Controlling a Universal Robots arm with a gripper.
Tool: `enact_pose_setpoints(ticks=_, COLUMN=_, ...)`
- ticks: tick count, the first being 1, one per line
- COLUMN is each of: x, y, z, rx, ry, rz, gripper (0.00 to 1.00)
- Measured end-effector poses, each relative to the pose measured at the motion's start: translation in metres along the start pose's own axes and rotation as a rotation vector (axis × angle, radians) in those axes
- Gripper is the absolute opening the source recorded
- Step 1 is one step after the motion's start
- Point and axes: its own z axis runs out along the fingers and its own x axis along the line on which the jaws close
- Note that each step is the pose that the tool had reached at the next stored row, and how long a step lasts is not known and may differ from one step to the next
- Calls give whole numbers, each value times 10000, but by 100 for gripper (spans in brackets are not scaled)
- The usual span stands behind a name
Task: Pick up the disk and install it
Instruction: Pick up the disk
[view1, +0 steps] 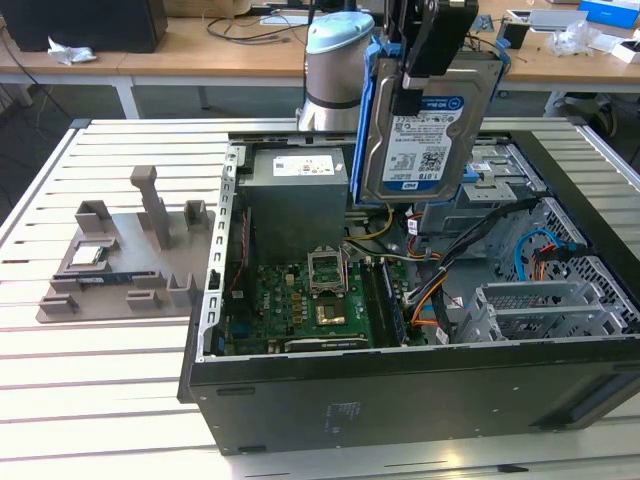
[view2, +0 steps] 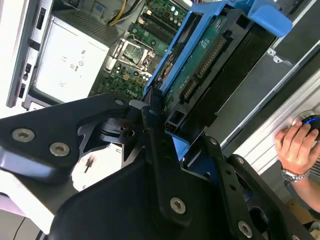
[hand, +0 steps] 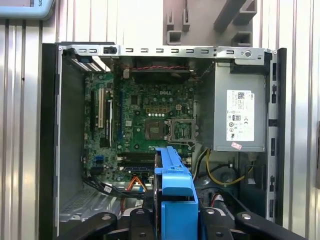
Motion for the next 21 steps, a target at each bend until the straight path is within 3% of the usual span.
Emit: enact_pose_setpoints(ticks=21, x=324, y=-34, z=21, rx=0, ry=0, rz=0, gripper=37)
